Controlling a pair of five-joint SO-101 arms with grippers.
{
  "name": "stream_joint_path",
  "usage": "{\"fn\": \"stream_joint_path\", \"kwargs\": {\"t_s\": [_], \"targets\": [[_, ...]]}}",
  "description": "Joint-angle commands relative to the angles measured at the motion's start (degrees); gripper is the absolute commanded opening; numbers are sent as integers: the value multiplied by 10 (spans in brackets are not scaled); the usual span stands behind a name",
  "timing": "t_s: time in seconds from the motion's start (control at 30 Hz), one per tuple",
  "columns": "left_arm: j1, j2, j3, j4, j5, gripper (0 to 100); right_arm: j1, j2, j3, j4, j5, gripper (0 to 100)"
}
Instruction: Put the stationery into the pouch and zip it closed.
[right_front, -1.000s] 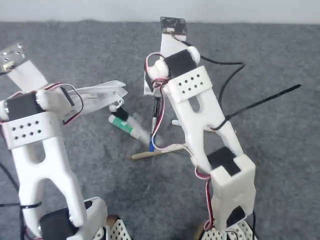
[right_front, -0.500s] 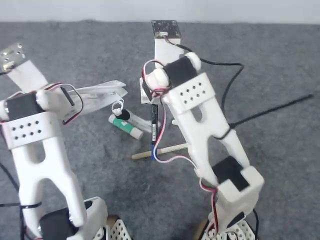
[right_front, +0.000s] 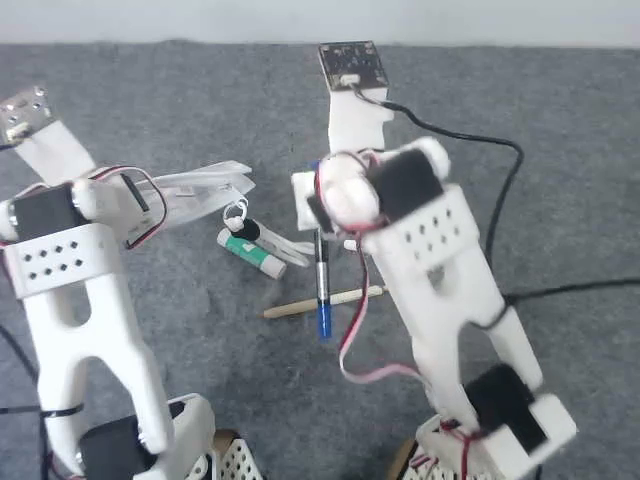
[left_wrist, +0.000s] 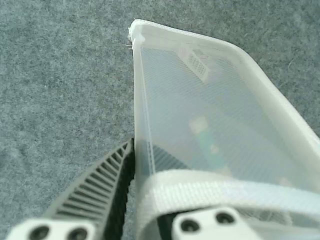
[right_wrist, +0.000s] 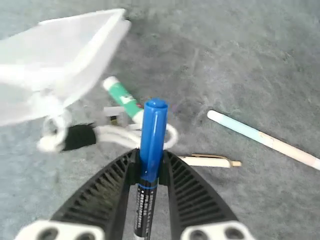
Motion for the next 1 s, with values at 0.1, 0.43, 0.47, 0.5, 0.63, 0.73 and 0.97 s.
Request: {"fn": "stream_joint_path", "kwargs": {"t_s": [0.1,0.43,0.47,0.5,0.63,0.73,0.97], "targets": [[-2,-4,-3,-13,3,15,-63,-144,25,-52,6,6],[-1,-4,-3,-13,4,14,-72,-316,190,-252,6,6],[-1,-4,-3,-13,4,14,-72,-336,220,-285,6,6],[-1,-4,-3,-13,4,14,-72,-356,251,-321,6,6],[-1,-4,-3,-13,4,14,-72,-437,388,-482,8,6],[-1,-4,-3,-13,4,14,-72,-489,492,-614,10,6],[-1,-4,-3,-13,4,14,-71,-538,680,-925,11,6]]}}
